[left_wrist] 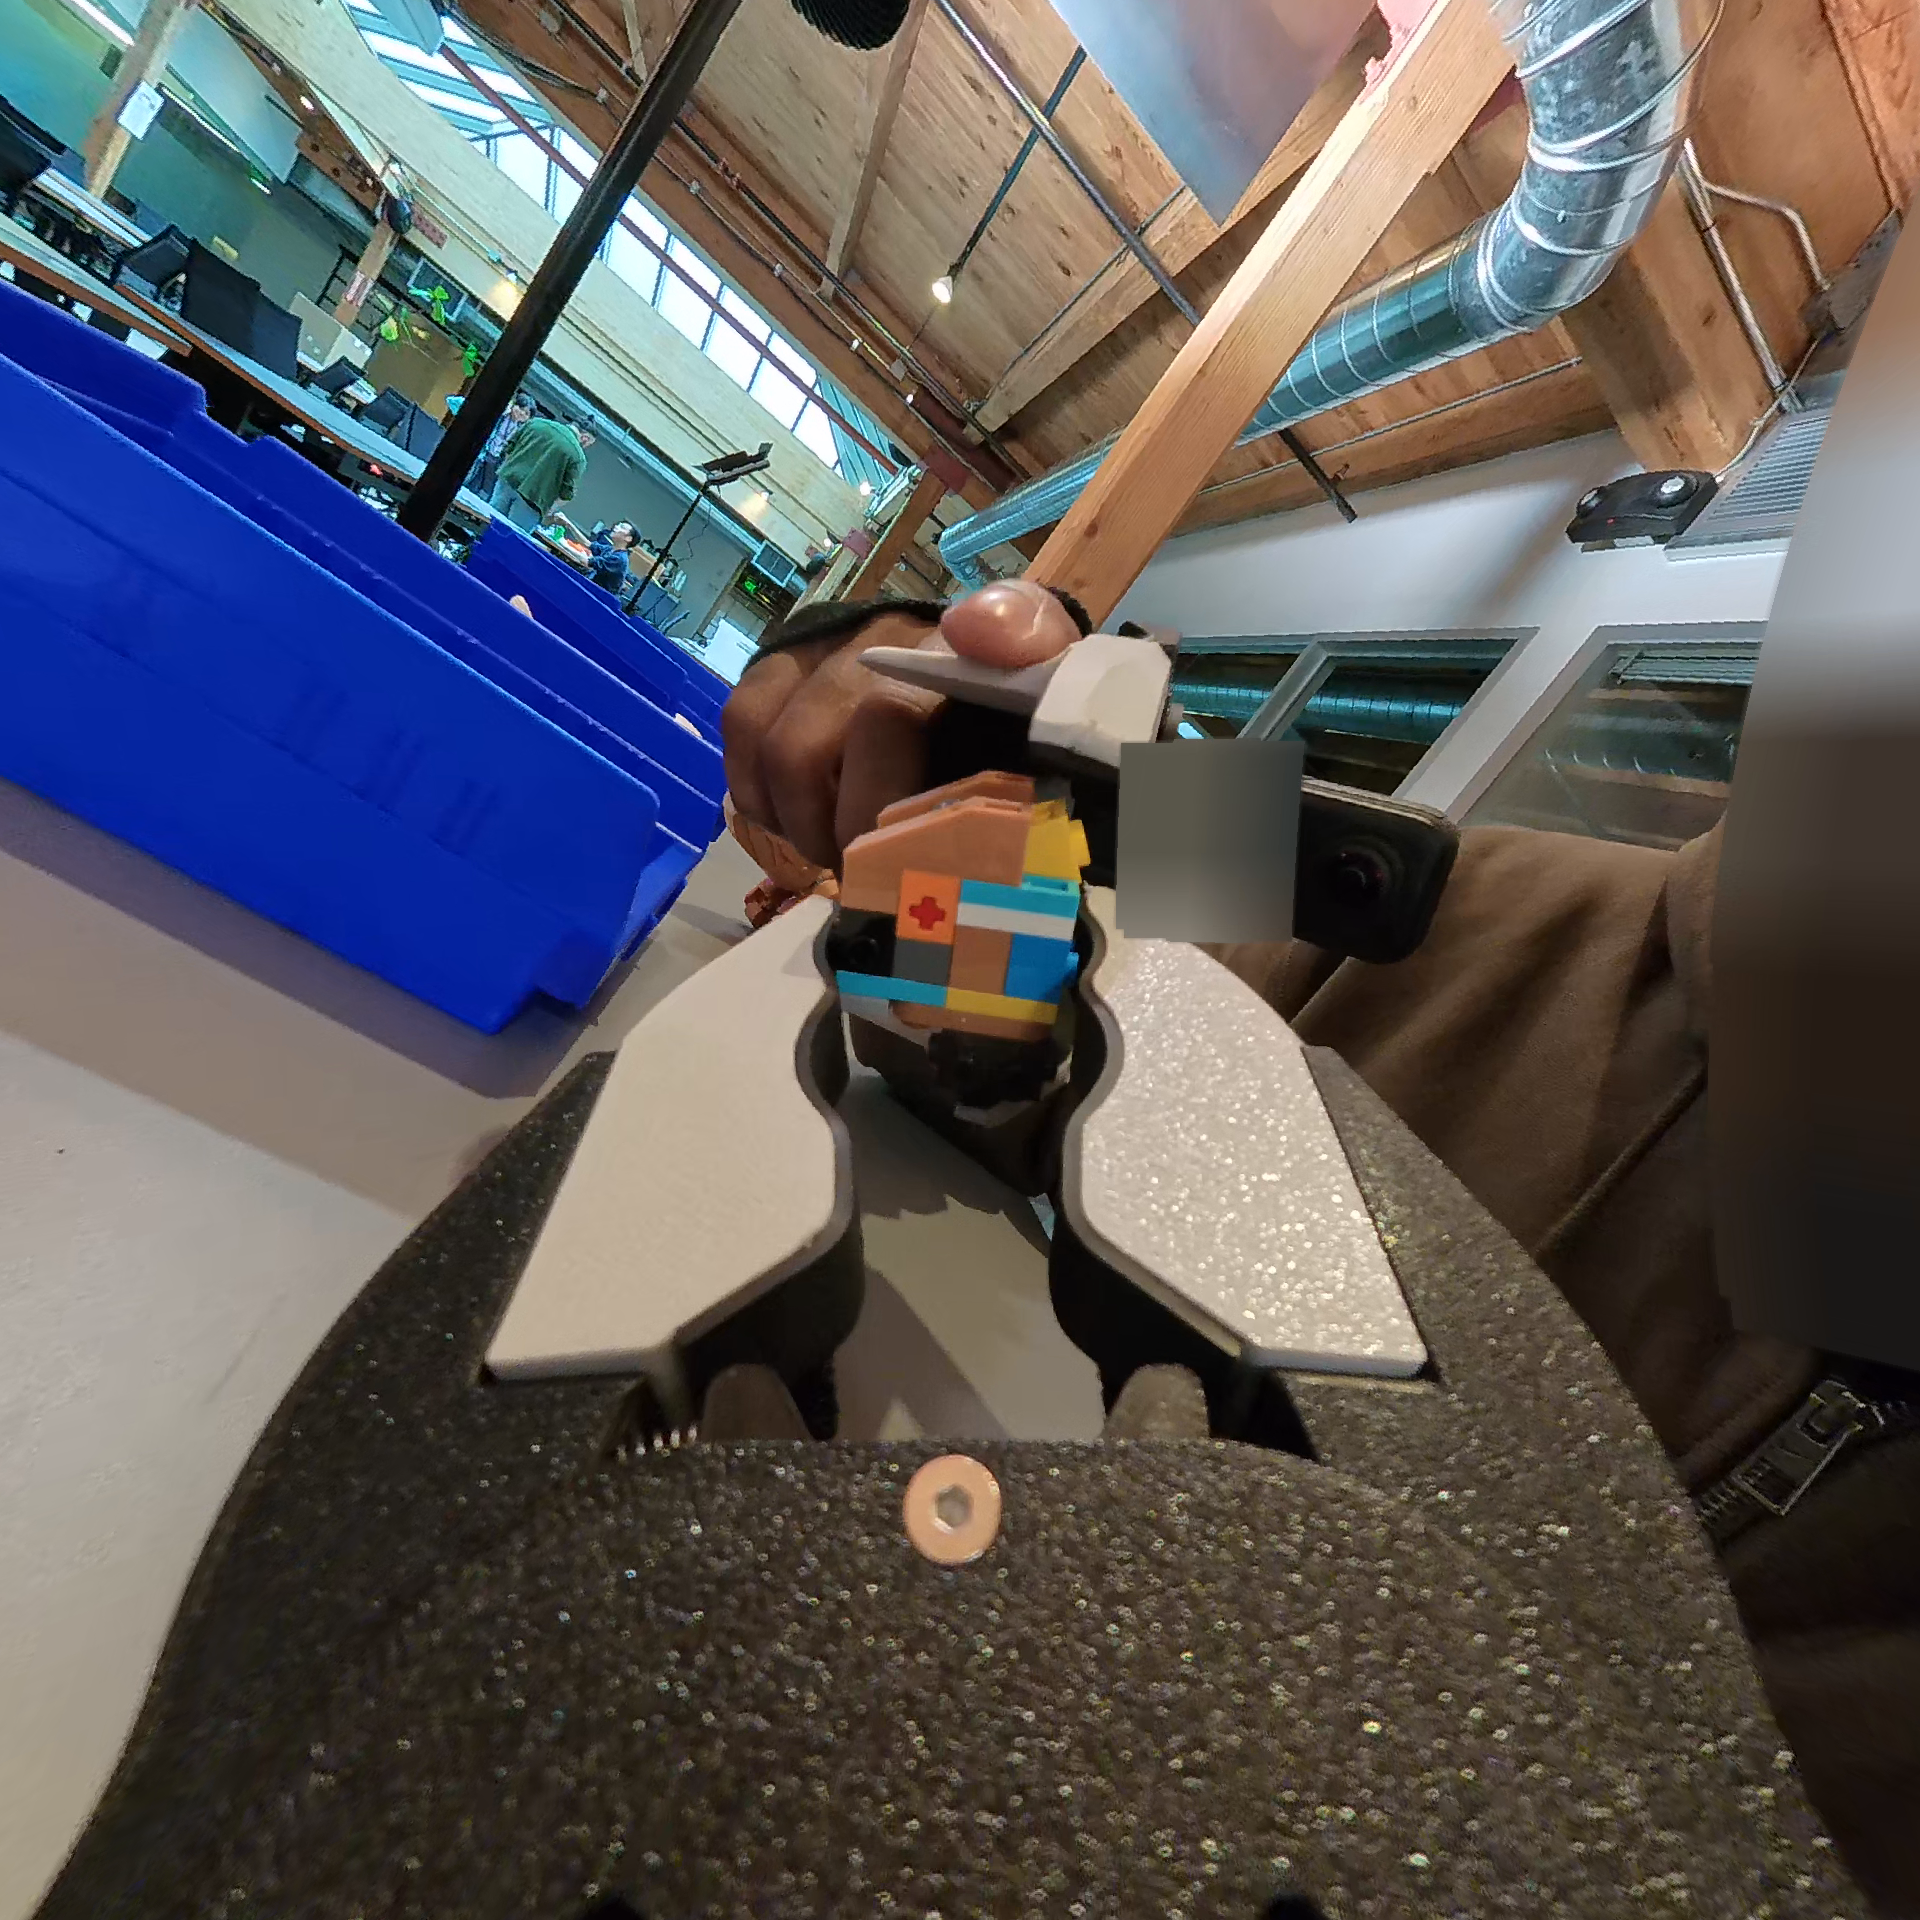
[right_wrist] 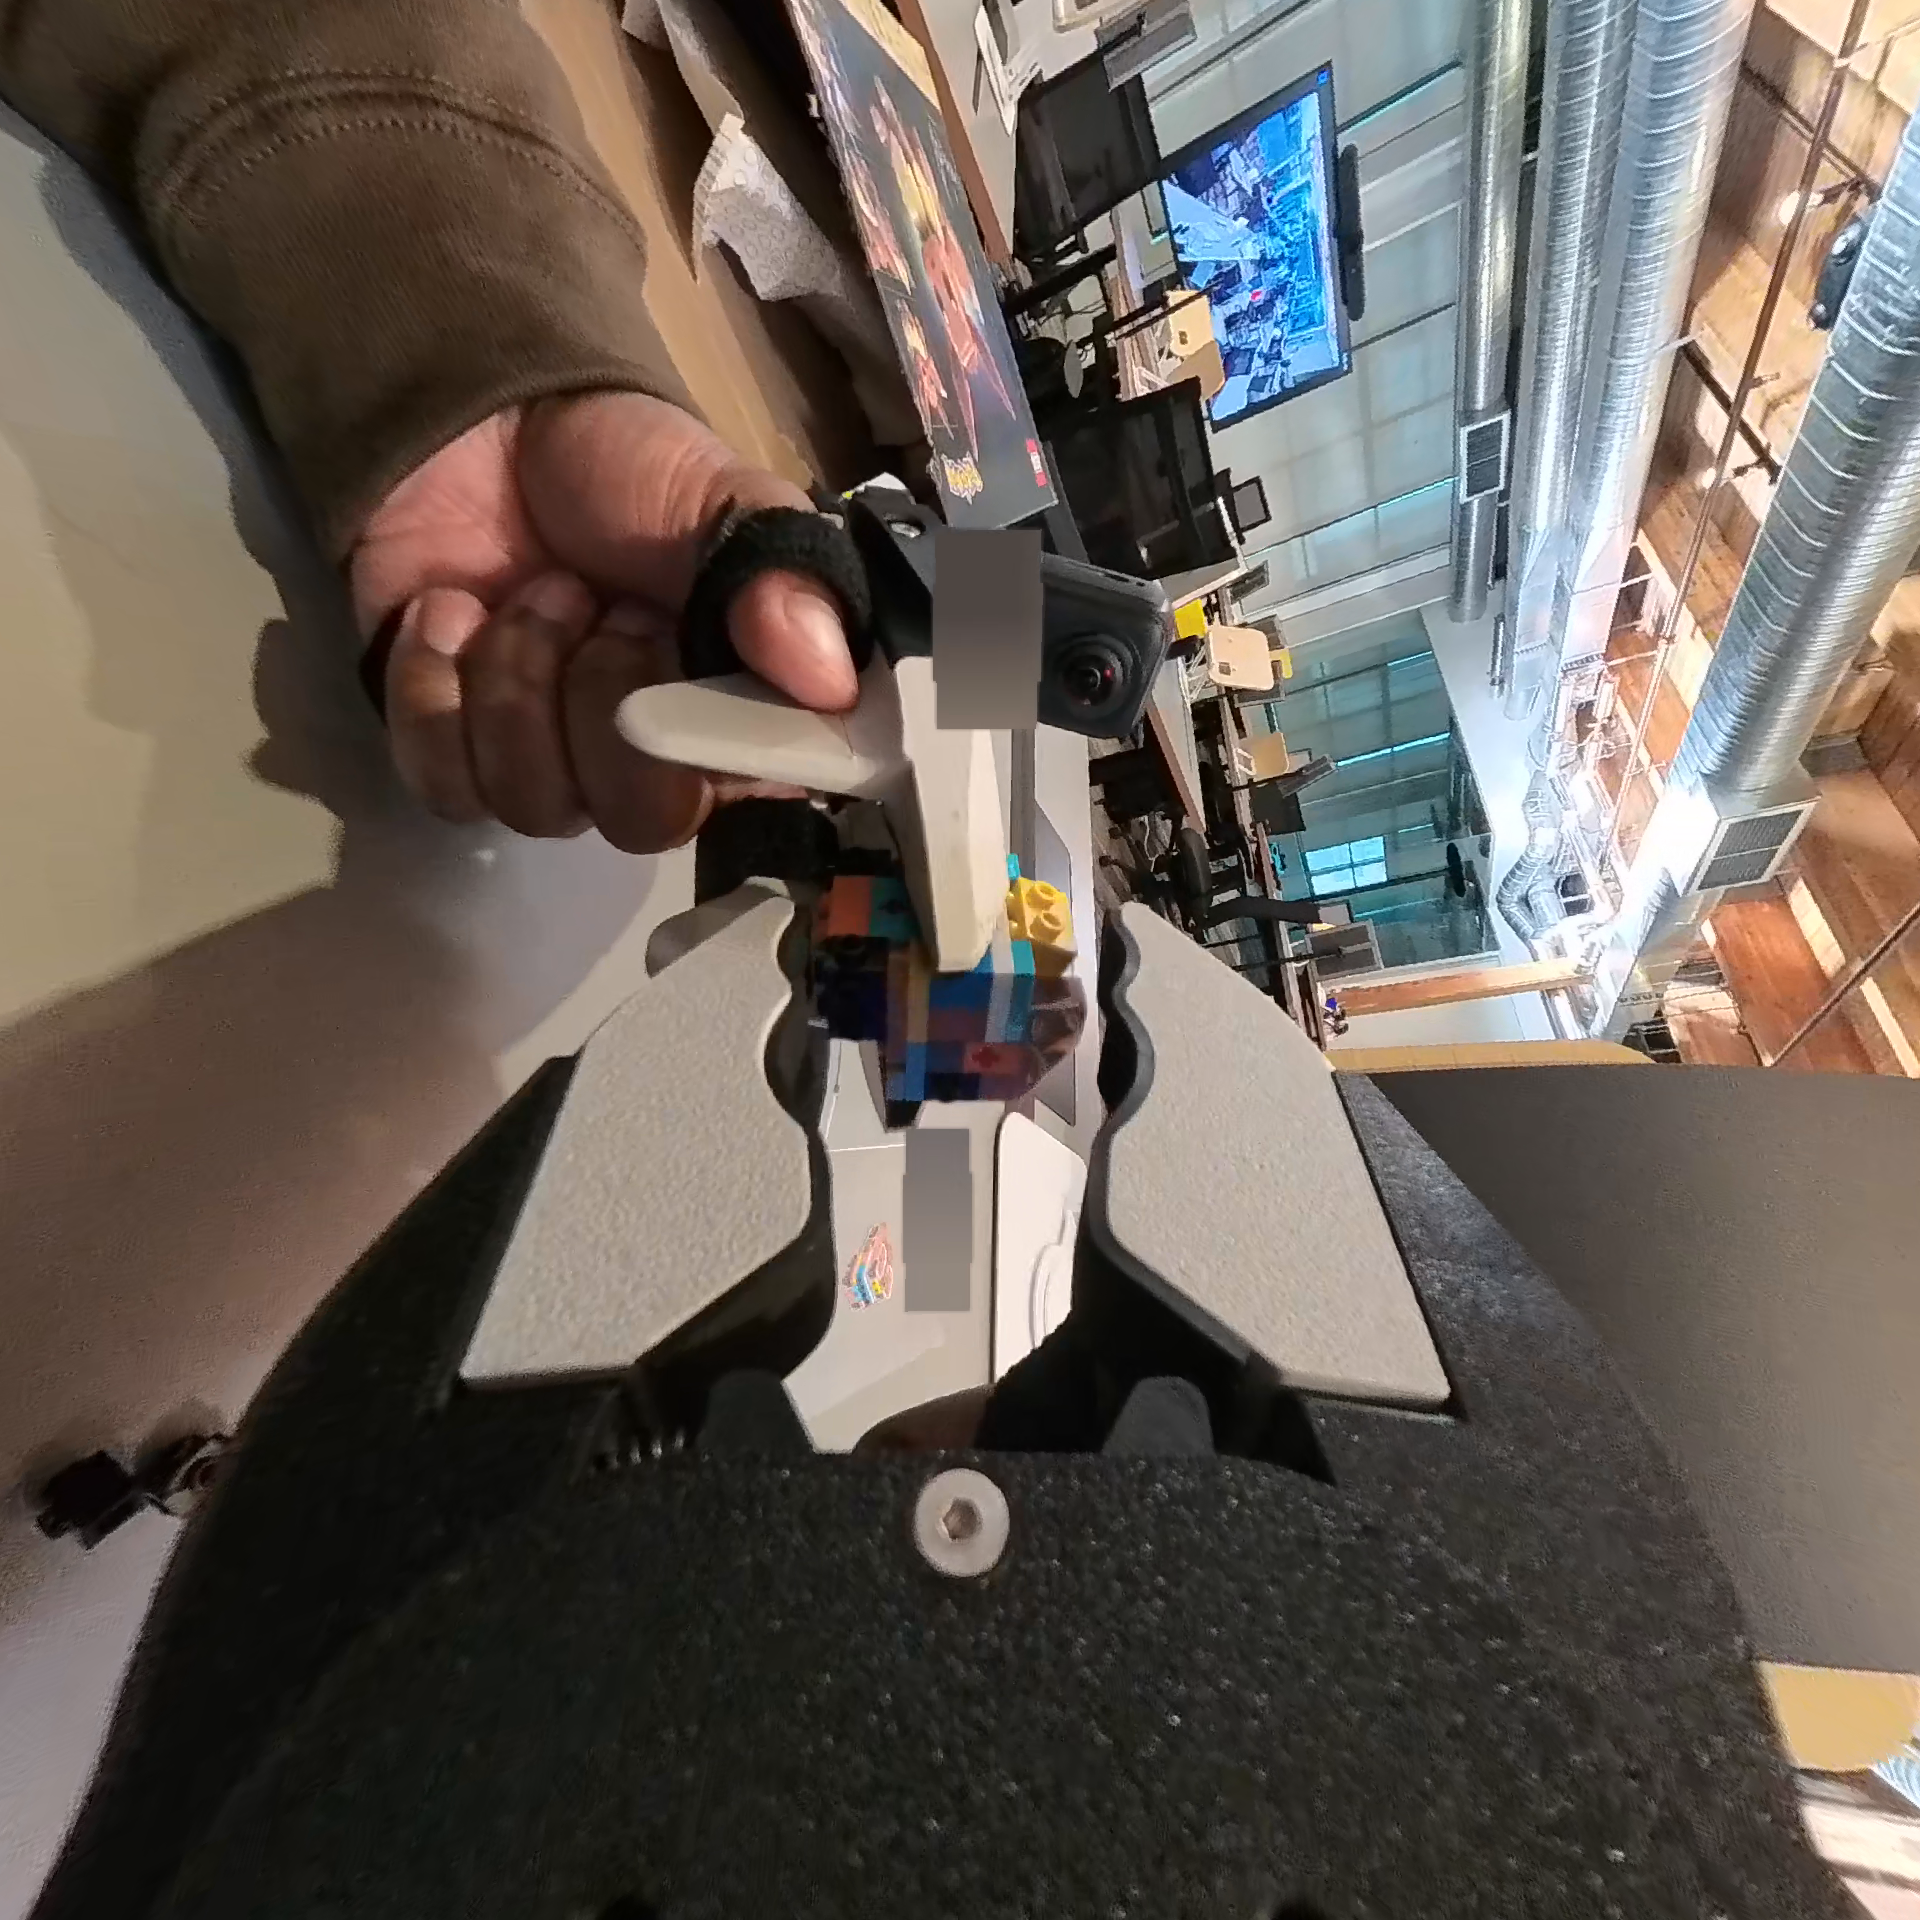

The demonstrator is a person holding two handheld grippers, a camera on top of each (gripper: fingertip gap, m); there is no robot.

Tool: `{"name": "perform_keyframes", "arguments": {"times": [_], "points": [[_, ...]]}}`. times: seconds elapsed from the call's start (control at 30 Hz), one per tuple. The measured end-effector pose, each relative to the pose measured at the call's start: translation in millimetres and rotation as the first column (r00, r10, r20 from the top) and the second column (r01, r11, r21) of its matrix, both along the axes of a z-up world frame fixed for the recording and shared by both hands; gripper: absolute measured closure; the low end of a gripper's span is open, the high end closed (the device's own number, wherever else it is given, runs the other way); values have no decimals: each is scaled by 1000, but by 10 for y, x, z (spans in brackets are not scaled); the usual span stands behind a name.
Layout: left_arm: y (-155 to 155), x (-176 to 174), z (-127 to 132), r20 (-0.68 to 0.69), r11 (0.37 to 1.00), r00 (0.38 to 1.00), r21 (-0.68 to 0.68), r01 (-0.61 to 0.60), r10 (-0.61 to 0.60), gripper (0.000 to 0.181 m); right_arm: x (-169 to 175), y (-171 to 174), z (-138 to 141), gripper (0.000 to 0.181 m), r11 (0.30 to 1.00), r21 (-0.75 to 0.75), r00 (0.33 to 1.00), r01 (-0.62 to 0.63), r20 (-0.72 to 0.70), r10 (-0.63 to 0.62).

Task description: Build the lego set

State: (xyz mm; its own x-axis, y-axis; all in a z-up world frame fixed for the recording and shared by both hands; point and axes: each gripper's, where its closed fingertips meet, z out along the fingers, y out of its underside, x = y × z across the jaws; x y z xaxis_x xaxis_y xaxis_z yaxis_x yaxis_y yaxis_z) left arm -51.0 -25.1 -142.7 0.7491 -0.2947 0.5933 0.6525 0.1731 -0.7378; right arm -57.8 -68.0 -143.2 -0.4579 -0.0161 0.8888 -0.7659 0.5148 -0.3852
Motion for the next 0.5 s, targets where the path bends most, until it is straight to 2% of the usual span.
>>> {"name": "perform_keyframes", "arguments": {"times": [0.17,0.5], "points": [[-3,12,11,4,1000,1000,2,13,-13,141,-7,7,-2,131,1000,-22,1000,-4,21,5],[9,22,-7,-7,999,999,-38,34,-34,141,-5,20,-5,131,998,-57,999,-23,-30,21]]}}
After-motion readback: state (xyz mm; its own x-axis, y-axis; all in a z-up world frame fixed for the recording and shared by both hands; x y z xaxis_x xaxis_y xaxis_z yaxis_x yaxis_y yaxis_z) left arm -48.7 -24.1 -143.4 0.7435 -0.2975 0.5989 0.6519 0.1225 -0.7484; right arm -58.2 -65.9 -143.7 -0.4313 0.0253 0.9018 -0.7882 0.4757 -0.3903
